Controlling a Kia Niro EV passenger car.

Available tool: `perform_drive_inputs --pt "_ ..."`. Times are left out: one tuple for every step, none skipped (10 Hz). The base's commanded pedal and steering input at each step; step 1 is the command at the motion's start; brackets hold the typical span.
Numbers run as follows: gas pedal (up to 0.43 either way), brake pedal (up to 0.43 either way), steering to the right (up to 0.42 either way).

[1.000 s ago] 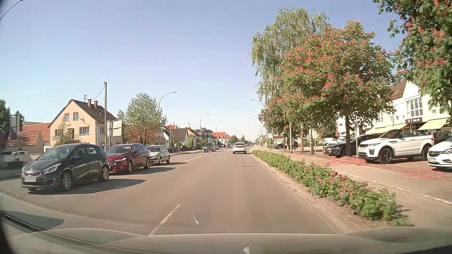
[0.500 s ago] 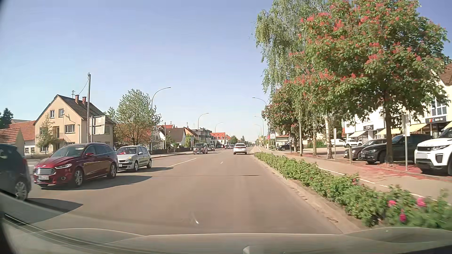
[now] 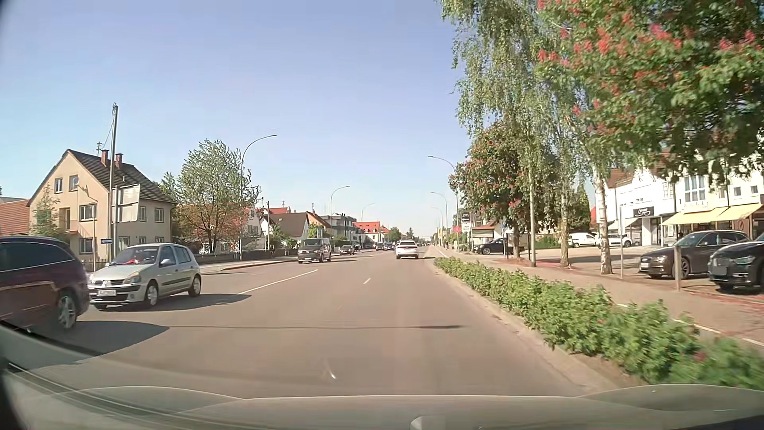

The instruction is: Follow the waypoints while adhering to traffic rules and regulations

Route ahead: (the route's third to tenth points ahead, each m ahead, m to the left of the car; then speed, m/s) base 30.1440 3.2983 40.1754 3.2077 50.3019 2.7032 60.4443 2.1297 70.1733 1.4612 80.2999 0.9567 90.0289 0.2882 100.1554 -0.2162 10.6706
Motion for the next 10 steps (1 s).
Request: perform_drive_inputs --pt "0.24 0.0 0.004" --pt "0.24 0.0 0.003" --pt "0.248 0.0 0.003" --pt "0.248 0.0 0.002" --pt "0.248 0.0 0.0" --pt "0.248 0.0 -0.001" --pt "0.248 0.0 -0.001" --pt "0.248 0.0 -0.001" --pt "0.248 0.0 -0.001" --pt "0.248 0.0 -0.001"
